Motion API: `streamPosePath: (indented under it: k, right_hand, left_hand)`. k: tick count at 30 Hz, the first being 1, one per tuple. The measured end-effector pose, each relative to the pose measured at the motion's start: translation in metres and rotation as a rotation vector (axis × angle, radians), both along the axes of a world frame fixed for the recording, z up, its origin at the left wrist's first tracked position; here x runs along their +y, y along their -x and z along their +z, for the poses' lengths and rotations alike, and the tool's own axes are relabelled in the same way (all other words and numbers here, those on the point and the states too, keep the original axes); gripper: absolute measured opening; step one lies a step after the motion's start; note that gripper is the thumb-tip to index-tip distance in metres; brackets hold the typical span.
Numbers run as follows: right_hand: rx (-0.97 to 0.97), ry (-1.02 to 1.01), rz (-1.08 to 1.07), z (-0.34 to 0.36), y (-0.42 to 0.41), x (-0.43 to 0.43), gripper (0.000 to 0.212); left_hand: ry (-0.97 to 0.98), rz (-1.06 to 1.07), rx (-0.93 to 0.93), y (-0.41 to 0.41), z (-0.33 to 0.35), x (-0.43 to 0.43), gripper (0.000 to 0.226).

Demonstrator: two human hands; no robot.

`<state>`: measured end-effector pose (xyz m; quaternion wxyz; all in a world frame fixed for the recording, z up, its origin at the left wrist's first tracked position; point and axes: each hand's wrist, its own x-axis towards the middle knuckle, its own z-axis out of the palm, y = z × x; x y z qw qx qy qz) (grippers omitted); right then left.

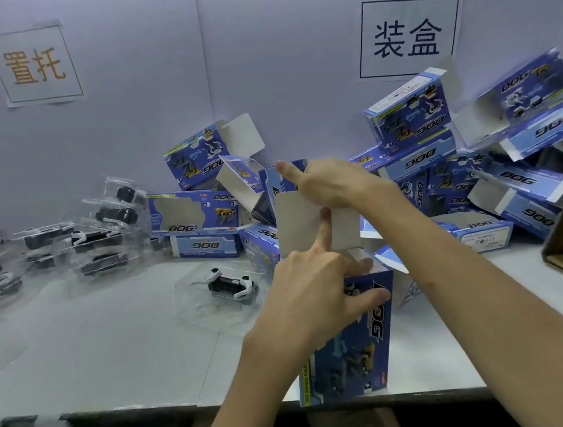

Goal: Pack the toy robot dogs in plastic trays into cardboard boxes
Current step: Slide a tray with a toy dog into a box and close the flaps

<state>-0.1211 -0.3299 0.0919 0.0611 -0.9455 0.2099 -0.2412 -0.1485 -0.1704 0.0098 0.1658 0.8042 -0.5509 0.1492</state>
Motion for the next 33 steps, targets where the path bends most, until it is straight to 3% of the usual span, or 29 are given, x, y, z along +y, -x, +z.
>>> streamPosePath:
  k: [7, 13, 21, 24, 26, 29, 33]
  right_hand:
    - [-0.014, 0.056, 0.129, -0.012, 0.009, 0.004, 0.081]
    - [-0.035, 0.144, 0.184, -0.018, 0.009, 0.008, 0.075]
    - [-0.116, 0.196, 0.218, -0.020, 0.019, 0.015, 0.073]
    - [0.015, 0.049, 0.219, -0.017, 0.031, 0.019, 0.068]
    - [0.136, -0.147, 0.352, -0.014, 0.049, 0.021, 0.060]
    - [0.349, -0.293, 0.511, -0.022, 0.083, 0.021, 0.029]
    - [0.219, -0.366, 0.565, -0.041, 0.104, 0.022, 0.037]
  left_hand:
    - [0.014, -0.021, -0.005, 0.002, 0.000, 0.001, 0.046]
    - [0.030, -0.053, -0.031, -0.003, -0.001, -0.001, 0.049]
    - [0.214, -0.121, -0.107, -0.005, -0.017, 0.001, 0.036]
    - [0.267, -0.147, -0.096, -0.012, -0.021, 0.001, 0.033]
    - [0.271, -0.165, -0.068, -0.019, -0.021, 0.003, 0.034]
    - [0.289, -0.226, -0.061, -0.026, -0.020, 0.008, 0.032]
    - [0.302, -0.255, -0.129, -0.026, -0.022, 0.011, 0.028]
